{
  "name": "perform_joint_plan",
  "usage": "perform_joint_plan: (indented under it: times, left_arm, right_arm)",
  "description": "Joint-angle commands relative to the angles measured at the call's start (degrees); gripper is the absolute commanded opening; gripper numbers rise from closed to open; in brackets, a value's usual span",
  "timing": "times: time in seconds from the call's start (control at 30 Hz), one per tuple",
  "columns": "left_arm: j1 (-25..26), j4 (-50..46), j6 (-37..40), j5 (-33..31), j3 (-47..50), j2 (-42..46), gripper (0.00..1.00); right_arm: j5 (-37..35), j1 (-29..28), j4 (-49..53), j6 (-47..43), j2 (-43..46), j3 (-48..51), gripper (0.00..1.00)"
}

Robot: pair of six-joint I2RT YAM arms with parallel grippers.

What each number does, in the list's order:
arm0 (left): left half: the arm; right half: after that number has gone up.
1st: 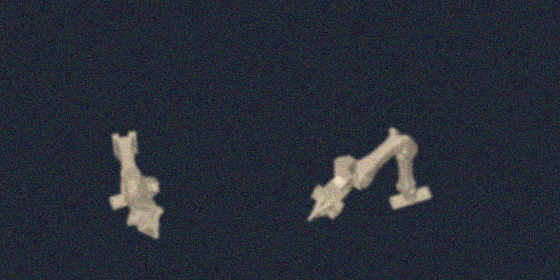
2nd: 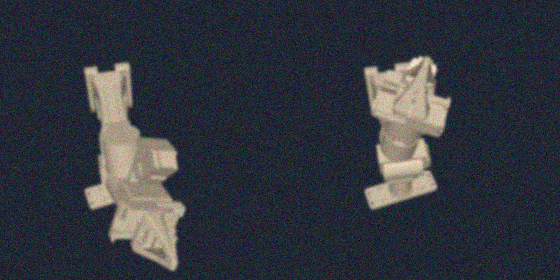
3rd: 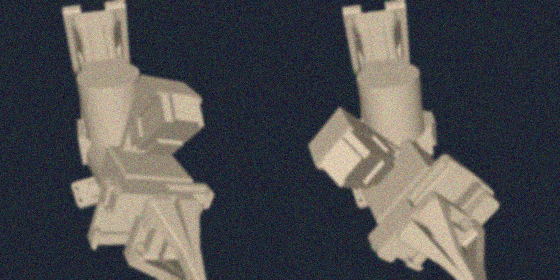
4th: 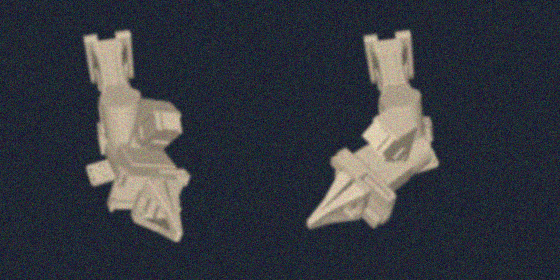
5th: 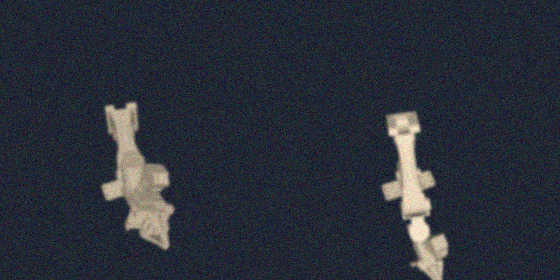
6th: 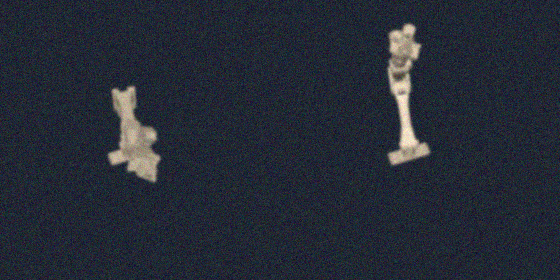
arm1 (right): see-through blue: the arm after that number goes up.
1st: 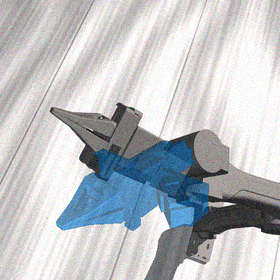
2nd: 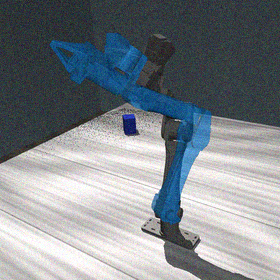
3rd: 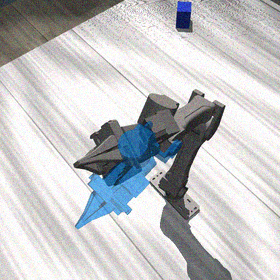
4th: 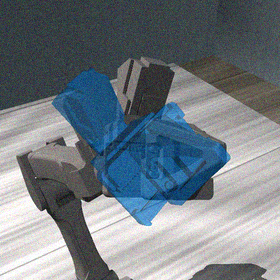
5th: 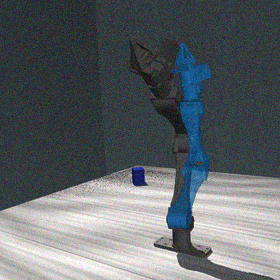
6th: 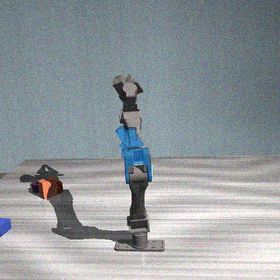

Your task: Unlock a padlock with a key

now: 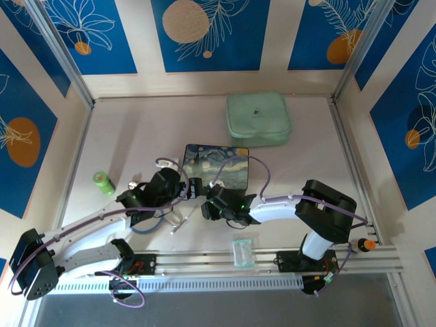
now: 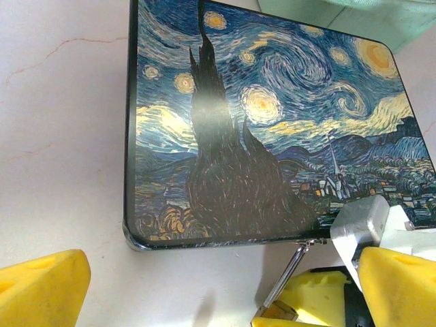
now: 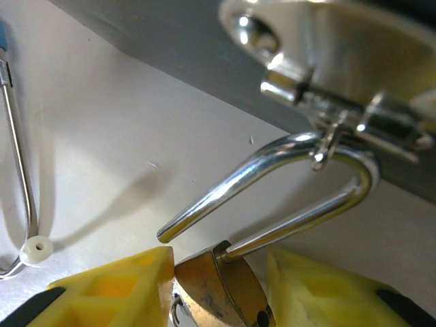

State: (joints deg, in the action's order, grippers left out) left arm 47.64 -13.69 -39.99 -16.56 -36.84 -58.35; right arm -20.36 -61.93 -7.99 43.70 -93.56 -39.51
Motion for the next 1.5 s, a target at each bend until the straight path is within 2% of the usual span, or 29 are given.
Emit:
perform_joint_plan:
  times: [0.0, 0.13, 0.27, 0.4, 0.7, 0.83, 0.97, 1.2, 1.33, 1.47]
  left_arm:
    - [-0.35, 0.88, 0.18, -1.06, 0.35, -0.18, 1.0]
    - [-0.37, 0.87, 0.0, -0.94, 0.13, -0.66, 1.0]
    - [-0.35, -0.78, 1.81, -0.78, -1.34, 0.02, 1.0]
    - [-0.37, -1.47, 7.77, -1.73, -2.59, 0.2, 1.0]
    - [-0.04, -3.23, 27.47, 2.52, -6.23, -6.53, 1.0]
    - [0.26, -7.17, 39.81, -1.22, -10.1, -10.76, 1.0]
    - [0.35, -8.73, 48.05, -0.46, -13.0, -13.5, 1.0]
    - [0.38, -8.31, 51.92, -3.14, -13.27, -15.42, 1.0]
    - [-0.07, -5.79, 50.49, -4.6, -12.64, -15.04, 1.0]
    - [-0.32, -2.74, 47.44, -5.34, -11.43, -12.95, 1.0]
  right_arm:
    - [3.19, 0.96, -0.52, 3.12, 0.33, 3.55, 0.36]
    - [4.94, 2.19, -1.96, 3.91, 1.13, 5.03, 0.27]
    - [4.57, 2.51, -2.18, 5.01, 1.83, 6.04, 0.27]
    - [5.39, 3.0, -2.72, 5.92, 2.37, 7.12, 0.27]
    - [6.87, 4.22, -3.43, 7.51, 3.62, 10.1, 0.27]
    - [8.35, 5.09, -4.83, 7.71, 3.58, 11.28, 0.26]
    - [9.2, 5.76, -5.15, 7.63, 3.65, 11.55, 0.25]
    - [8.46, 5.6, -5.06, 7.64, 2.35, 10.33, 0.27]
    - [5.37, 4.09, -3.05, 8.21, 1.7, 8.84, 0.4]
    - [3.41, 2.03, -0.58, 6.62, -0.54, 5.55, 0.47]
